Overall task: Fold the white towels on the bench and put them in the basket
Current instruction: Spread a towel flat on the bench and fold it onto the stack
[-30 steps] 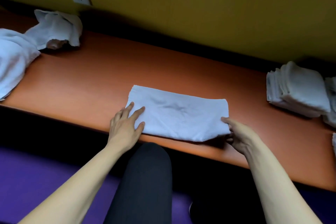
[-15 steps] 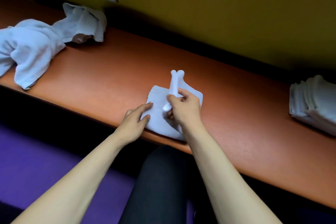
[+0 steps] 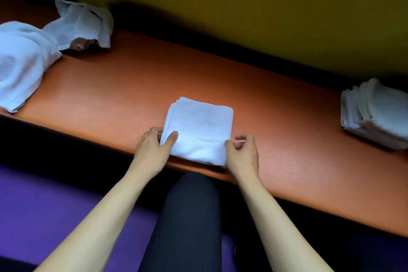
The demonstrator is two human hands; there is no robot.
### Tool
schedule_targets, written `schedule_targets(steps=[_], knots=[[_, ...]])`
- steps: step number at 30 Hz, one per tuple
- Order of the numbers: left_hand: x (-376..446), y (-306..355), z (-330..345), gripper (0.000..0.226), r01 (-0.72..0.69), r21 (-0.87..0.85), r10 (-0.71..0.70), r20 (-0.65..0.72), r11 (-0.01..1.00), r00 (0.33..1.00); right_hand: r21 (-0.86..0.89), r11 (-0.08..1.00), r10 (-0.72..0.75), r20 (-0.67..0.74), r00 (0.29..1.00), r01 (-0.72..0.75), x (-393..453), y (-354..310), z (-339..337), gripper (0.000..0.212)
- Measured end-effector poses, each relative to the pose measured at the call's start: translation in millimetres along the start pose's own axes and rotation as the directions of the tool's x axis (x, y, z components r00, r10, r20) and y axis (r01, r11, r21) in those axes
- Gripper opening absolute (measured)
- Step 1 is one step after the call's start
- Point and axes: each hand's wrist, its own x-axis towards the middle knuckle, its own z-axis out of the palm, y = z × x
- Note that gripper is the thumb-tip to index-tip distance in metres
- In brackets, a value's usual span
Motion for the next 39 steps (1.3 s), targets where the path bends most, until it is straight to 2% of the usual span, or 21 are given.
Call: schedule_targets(steps=[3, 5, 6, 10, 13, 15, 17, 19, 22, 25, 28, 29, 31, 34, 37, 39], knots=[[1, 9, 9, 0.052, 0.070, -0.081, -0.069, 0.020, 0.994, 0.997, 0.045, 0.997, 0.058, 0.129, 0.990, -0.065, 2, 6, 0, 0.034], [-1, 18, 14, 0.043, 0.106, -0.147, -0.101, 0.043, 0.983, 0.994, 0.092, 0.994, 0.043, 0.162, 0.986, -0.059, 4, 6, 2, 0.042], [-3, 22, 16, 0.039, 0.090, -0.126, -0.086, 0.042, 0.988, 0.995, 0.092, 0.995, 0.033, 0.155, 0.987, -0.047, 5, 6, 3, 0.044], [-13, 36, 35, 0.052, -0.041, -0.015, 0.042, 0.047, 0.999, 0.998, 0.064, 0.998, -0.004, 0.070, 0.998, 0.000, 12, 12, -16, 0.037], [-21, 51, 52, 0.075, -0.207, -0.037, 0.210, 0.129, 0.978, 0.969, 0.048, 0.999, -0.027, -0.006, 1.000, 0.027, 20, 29, -42, 0.036], [-24, 62, 69, 0.078, -0.309, 0.020, 0.298, 0.213, 0.951, 0.930, 0.047, 0.999, -0.023, -0.050, 0.998, 0.025, 25, 44, -63, 0.038], [-26, 74, 90, 0.068, -0.416, 0.165, 0.361, 0.284, 0.894, 0.888, 0.061, 0.998, -0.009, -0.106, 0.994, 0.015, 31, 58, -86, 0.039], [-31, 87, 111, 0.060, -0.519, 0.334, 0.407, 0.350, 0.787, 0.844, 0.060, 0.998, -0.003, -0.153, 0.988, 0.012, 39, 73, -109, 0.039], [-39, 105, 144, 0.059, -0.597, 0.512, 0.423, 0.425, 0.618, 0.801, 0.041, 0.999, -0.001, -0.199, 0.980, 0.009, 48, 96, -141, 0.042], [-50, 126, 174, 0.070, -0.639, 0.546, 0.434, 0.470, 0.541, 0.769, 0.031, 1.000, 0.005, -0.249, 0.968, 0.003, 54, 117, -169, 0.043], [-62, 145, 206, 0.073, -0.664, 0.482, 0.434, 0.509, 0.572, 0.743, 0.073, 0.997, 0.060, -0.295, 0.954, -0.040, 60, 132, -202, 0.041], [-66, 151, 217, 0.072, -0.652, 0.432, 0.435, 0.501, 0.623, 0.748, 0.106, 0.992, 0.097, -0.298, 0.950, -0.068, 62, 137, -213, 0.039], [-75, 168, 235, 0.070, -0.557, 0.295, 0.417, 0.423, 0.776, 0.804, 0.167, 0.976, 0.178, -0.263, 0.948, -0.138, 72, 146, -232, 0.037], [-87, 197, 261, 0.075, -0.263, 0.032, 0.244, 0.281, 0.964, 0.928, 0.296, 0.932, 0.258, -0.131, 0.957, -0.211, 88, 157, -254, 0.032], [-95, 216, 282, 0.094, 0.015, -0.135, 0.015, 0.218, 0.991, 0.976, 0.317, 0.934, 0.206, -0.107, 0.973, -0.163, 97, 163, -271, 0.007], [-95, 218, 291, 0.088, 0.149, -0.273, -0.086, 0.230, 0.950, 0.969, 0.272, 0.959, 0.110, -0.123, 0.986, -0.073, 99, 161, -279, 0.011]])
